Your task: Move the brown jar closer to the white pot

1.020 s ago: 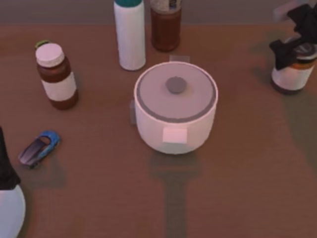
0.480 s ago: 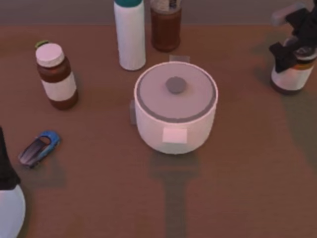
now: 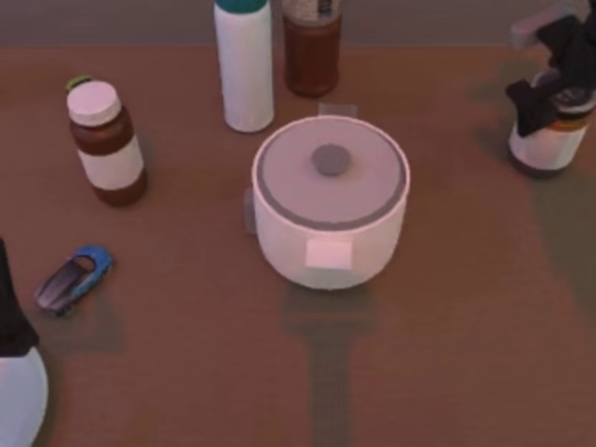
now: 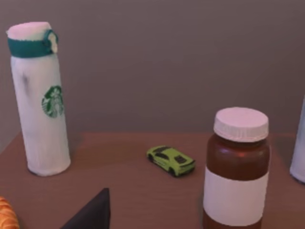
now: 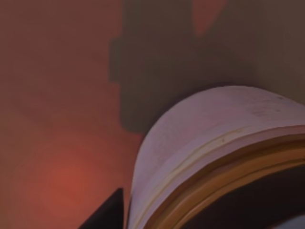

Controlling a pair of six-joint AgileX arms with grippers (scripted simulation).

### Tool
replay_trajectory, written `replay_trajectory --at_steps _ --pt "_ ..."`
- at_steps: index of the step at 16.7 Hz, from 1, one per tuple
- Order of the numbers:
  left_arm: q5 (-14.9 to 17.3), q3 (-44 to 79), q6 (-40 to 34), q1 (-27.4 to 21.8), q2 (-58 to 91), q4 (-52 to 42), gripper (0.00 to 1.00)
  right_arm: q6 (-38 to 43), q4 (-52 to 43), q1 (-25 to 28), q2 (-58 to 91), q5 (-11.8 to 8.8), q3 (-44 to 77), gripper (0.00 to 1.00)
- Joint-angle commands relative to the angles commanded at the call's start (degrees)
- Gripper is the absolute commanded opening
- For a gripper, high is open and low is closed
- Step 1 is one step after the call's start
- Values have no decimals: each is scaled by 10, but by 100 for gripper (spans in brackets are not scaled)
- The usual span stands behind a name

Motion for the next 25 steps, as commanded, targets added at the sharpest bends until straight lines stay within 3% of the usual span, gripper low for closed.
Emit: replay_trajectory --at_steps 2,12,21,25 --pt "0 0 0 0 0 0 100 0 0 0 0 0 0 0" --pt "0 0 0 0 0 0 100 1 0 -1 -9 0 -8 0" --pt "0 0 0 0 0 0 100 4 8 6 -257 -3 -264 0" --pt "0 0 0 0 0 0 100 4 8 9 -317 -3 -324 0"
